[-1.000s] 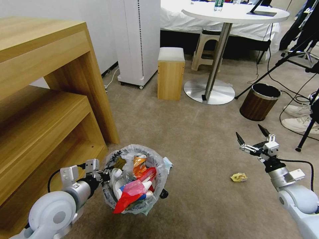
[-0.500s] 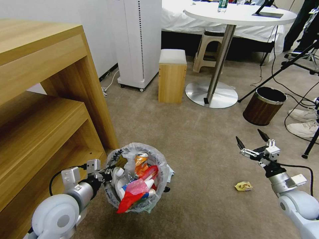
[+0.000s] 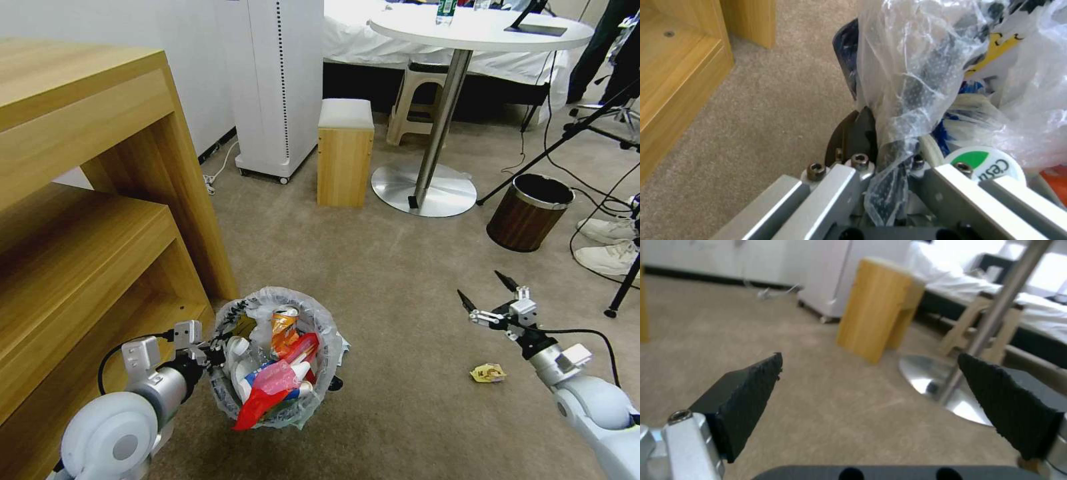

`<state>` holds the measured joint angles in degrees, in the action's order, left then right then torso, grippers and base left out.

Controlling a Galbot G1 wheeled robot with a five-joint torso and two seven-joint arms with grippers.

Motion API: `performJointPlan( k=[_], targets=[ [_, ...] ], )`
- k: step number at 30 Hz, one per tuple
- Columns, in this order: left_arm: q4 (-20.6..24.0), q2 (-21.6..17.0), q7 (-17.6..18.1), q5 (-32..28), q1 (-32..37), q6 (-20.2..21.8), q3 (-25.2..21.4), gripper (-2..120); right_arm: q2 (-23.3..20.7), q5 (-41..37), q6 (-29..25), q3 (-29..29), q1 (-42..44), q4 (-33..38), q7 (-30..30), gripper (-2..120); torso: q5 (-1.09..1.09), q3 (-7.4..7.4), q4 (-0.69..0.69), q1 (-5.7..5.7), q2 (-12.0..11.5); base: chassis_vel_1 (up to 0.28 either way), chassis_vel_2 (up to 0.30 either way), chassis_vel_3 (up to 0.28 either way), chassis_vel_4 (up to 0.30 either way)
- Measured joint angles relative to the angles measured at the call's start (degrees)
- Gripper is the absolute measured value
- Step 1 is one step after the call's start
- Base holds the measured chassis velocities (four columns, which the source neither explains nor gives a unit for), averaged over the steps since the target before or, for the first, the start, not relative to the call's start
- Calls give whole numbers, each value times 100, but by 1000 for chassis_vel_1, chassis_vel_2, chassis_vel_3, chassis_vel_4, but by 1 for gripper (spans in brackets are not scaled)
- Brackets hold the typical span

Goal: Pick up the trash bin and place the garbage on the floor into it.

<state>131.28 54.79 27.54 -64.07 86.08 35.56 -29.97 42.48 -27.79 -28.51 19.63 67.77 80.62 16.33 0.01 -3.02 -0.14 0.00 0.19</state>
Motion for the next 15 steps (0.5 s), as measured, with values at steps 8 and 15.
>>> performJointPlan(
  k=[8,15],
  targets=[
    [-27,103,-7,46,-21,8,64,0,115,599,-161,-1675,-1403,-1258,331,100,-1,0,2,0,0,0,0,0,0],
    [-92,193,-34,132,-38,8,125,0,351,1343,-319,-2312,-2017,-1843,489,100,-3,0,-3,0,0,0,0,0,0]
  ],
)
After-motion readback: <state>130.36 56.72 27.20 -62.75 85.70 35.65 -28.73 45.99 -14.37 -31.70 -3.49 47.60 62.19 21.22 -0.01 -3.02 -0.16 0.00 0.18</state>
